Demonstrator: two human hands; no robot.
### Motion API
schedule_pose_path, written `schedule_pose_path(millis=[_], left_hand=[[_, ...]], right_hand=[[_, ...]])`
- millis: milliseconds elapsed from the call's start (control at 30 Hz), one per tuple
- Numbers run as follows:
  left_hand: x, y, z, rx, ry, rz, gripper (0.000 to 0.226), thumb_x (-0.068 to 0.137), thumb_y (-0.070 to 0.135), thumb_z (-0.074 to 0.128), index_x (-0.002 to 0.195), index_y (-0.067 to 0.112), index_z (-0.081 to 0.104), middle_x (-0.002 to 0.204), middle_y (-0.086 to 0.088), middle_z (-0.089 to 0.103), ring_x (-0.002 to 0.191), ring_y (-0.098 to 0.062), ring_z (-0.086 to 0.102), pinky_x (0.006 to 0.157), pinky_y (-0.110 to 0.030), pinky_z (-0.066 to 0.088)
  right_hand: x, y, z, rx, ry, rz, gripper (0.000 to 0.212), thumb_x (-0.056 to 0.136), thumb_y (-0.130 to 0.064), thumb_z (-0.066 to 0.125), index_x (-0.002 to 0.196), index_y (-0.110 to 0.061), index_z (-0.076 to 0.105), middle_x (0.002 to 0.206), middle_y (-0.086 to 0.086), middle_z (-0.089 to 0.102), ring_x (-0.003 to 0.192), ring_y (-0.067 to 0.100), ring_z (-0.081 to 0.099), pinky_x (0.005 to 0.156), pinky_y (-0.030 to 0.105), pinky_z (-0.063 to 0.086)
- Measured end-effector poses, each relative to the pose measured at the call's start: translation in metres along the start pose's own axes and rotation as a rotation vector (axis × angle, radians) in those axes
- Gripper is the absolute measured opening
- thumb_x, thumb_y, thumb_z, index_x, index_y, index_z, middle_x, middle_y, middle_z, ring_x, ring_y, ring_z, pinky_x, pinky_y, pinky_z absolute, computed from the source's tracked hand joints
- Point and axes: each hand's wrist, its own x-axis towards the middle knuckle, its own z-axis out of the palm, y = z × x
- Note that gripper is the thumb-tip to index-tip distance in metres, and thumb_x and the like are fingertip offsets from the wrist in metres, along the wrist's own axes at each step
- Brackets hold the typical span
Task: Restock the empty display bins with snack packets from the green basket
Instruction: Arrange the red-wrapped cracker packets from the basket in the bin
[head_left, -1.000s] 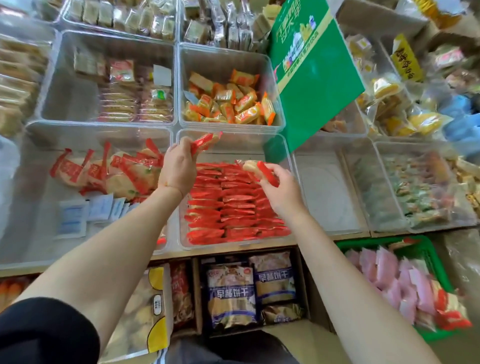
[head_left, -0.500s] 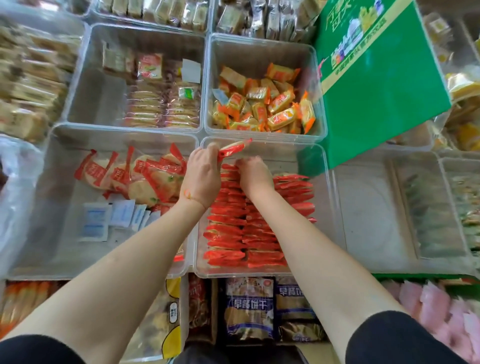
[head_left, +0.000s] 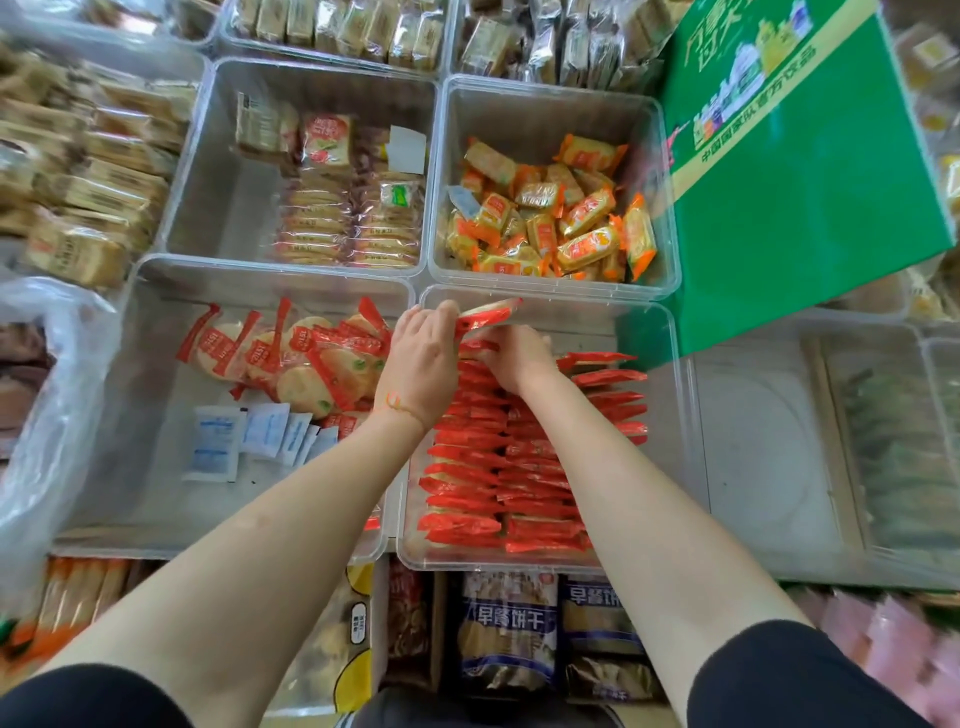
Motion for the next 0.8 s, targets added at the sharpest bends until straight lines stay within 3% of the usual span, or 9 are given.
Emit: schedule_pose_path(millis=[167,233,300,367,467,533,600,700,800], left_hand=[[0.000,0.000,0.000,0.019,-0.020,-0.007,0.019,0.090,-0.007,0.049,0.102,0.008,0.050,0.082,-0.006,0.056,0.084,-0.029,0.051,0.104,-0.042,0.035],[-0.001,0.001,-0.001,0.028,-0.022,-0.004,0.017,0.091,-0.006,0.048,0.101,0.008,0.050,0.081,-0.006,0.055,0.084,-0.030,0.051,0.104,-0.043,0.036],[-0.001,0.001,0.000,0.034,-0.029,0.001,0.017,0.092,-0.004,0.049,0.103,0.008,0.050,0.082,-0.006,0.056,0.085,-0.030,0.052,0.105,-0.044,0.036],[-0.001,0.001,0.000,0.024,-0.033,0.013,0.019,0.092,-0.002,0.049,0.109,0.008,0.050,0.086,-0.007,0.058,0.089,-0.031,0.054,0.106,-0.044,0.035],[-0.001,0.004,-0.001,-0.002,-0.037,0.025,0.038,0.092,0.000,0.048,0.130,0.005,0.045,0.118,-0.014,0.059,0.114,-0.034,0.051,0.110,-0.044,0.031],[-0.002,0.006,-0.004,-0.001,-0.070,-0.010,0.053,0.093,0.004,0.042,0.145,0.004,0.034,0.146,-0.018,0.042,0.137,-0.034,0.035,0.117,-0.044,0.022],[-0.003,0.006,-0.005,0.010,-0.108,-0.044,0.060,0.092,0.012,0.035,0.151,0.005,0.025,0.156,-0.019,0.028,0.146,-0.034,0.021,0.121,-0.044,0.016],[-0.003,0.006,-0.005,0.022,-0.147,-0.073,0.065,0.090,0.015,0.034,0.153,0.004,0.022,0.159,-0.018,0.022,0.149,-0.033,0.013,0.123,-0.043,0.011],[-0.002,0.008,-0.007,0.020,-0.152,-0.089,0.067,0.089,0.013,0.037,0.154,0.005,0.020,0.160,-0.016,0.021,0.150,-0.032,0.011,0.123,-0.041,0.008]], right_hand=[[-0.033,0.008,-0.011,0.149,0.574,0.010,0.025,0.090,-0.040,0.067,0.088,-0.015,0.060,0.087,0.000,0.064,0.084,0.025,0.060,0.078,0.038,0.048],[-0.048,0.010,-0.015,0.186,0.780,-0.135,0.026,0.085,-0.028,0.074,0.095,-0.014,0.054,0.092,-0.001,0.056,0.080,0.020,0.055,0.070,0.036,0.048],[-0.051,0.006,-0.020,0.123,0.692,-0.323,0.038,0.083,-0.019,0.073,0.118,-0.017,0.058,0.113,0.003,0.055,0.099,0.022,0.055,0.077,0.033,0.049],[-0.048,-0.001,-0.024,0.122,0.533,-0.399,0.034,0.088,-0.014,0.066,0.121,-0.020,0.063,0.117,0.002,0.059,0.108,0.022,0.054,0.085,0.037,0.051],[-0.039,0.007,-0.028,0.406,0.515,-0.237,0.017,0.094,-0.018,0.061,0.108,-0.019,0.070,0.103,-0.003,0.067,0.098,0.016,0.061,0.086,0.040,0.054],[-0.037,0.021,-0.033,0.587,0.521,-0.057,0.020,0.097,-0.025,0.061,0.113,-0.019,0.070,0.103,-0.005,0.068,0.095,0.014,0.063,0.083,0.031,0.053],[-0.033,0.032,-0.036,0.596,0.507,0.022,0.027,0.098,-0.027,0.059,0.121,-0.015,0.068,0.109,0.000,0.065,0.096,0.013,0.060,0.081,0.022,0.045],[-0.030,0.027,-0.030,0.489,0.558,-0.052,0.025,0.098,-0.020,0.059,0.120,-0.016,0.071,0.107,0.001,0.057,0.092,0.010,0.053,0.077,0.008,0.038],[-0.027,0.015,-0.014,0.336,0.592,-0.171,0.020,0.094,-0.009,0.061,0.109,-0.013,0.073,0.103,0.003,0.061,0.089,0.014,0.058,0.073,0.016,0.041]])
